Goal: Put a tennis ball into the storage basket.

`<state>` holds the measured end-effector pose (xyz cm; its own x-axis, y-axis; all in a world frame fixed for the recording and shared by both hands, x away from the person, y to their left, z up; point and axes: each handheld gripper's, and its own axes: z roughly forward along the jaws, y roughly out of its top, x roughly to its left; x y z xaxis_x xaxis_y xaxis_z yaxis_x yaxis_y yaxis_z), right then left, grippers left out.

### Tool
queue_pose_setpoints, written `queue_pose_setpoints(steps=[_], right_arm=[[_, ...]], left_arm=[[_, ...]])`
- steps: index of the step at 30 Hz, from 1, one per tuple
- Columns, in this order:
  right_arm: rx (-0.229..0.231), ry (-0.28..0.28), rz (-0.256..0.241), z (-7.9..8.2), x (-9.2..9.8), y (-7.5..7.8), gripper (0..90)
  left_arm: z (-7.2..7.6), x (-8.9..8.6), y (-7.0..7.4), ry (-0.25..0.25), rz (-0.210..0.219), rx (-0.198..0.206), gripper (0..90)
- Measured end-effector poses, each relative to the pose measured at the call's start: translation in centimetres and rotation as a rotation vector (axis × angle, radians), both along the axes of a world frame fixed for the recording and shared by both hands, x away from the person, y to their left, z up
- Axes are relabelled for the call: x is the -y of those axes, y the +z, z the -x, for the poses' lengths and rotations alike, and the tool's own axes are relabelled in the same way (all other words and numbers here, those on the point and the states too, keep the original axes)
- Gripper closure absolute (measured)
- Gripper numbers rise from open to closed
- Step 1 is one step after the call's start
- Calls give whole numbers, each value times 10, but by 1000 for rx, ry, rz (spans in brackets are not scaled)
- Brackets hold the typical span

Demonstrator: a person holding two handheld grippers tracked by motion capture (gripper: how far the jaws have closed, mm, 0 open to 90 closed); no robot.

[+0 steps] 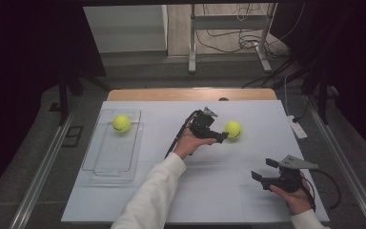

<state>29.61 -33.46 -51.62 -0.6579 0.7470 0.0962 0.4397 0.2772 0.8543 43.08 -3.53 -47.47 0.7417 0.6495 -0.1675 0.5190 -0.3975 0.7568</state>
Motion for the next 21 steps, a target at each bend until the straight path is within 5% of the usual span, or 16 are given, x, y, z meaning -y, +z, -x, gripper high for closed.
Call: queue_pose_setpoints(steps=[21], right_arm=[[-2, -10, -5, 4, 3, -1, 160]], left_arm=[[-11, 26, -2, -20, -25, -11, 99]])
